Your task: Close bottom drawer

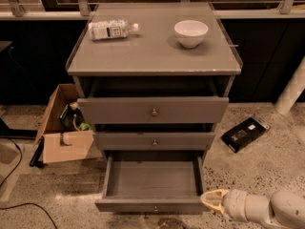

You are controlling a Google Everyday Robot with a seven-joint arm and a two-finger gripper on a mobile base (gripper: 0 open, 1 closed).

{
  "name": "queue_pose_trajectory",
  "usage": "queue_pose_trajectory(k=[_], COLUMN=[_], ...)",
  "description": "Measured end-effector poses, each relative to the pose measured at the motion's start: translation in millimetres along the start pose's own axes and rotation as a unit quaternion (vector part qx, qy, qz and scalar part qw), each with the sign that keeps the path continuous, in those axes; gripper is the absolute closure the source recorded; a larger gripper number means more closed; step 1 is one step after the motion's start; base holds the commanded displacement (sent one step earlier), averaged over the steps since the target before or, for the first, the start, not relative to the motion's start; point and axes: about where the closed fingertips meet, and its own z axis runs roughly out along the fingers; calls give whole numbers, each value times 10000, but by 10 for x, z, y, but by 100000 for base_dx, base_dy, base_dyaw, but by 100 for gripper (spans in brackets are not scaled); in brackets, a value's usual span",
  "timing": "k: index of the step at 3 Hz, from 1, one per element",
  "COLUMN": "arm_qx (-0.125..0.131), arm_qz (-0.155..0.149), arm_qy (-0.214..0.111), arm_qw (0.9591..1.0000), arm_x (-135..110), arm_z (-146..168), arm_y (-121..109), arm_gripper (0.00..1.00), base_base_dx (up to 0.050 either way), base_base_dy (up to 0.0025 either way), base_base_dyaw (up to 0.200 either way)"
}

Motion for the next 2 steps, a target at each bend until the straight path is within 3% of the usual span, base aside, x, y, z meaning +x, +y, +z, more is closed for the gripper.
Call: queue_pose_trajectory(k=[1,2], arm_qx=[-6,-19], arm_qz=[4,216], arm_qy=[-11,73], arm_qw=[10000,9997], arm_x=[59,394], arm_z=[66,240], arm_y=[27,96], arm_gripper=[100,100], base_base_dx=[0,0], base_base_dy=[0,0], base_base_dyaw=[0,0])
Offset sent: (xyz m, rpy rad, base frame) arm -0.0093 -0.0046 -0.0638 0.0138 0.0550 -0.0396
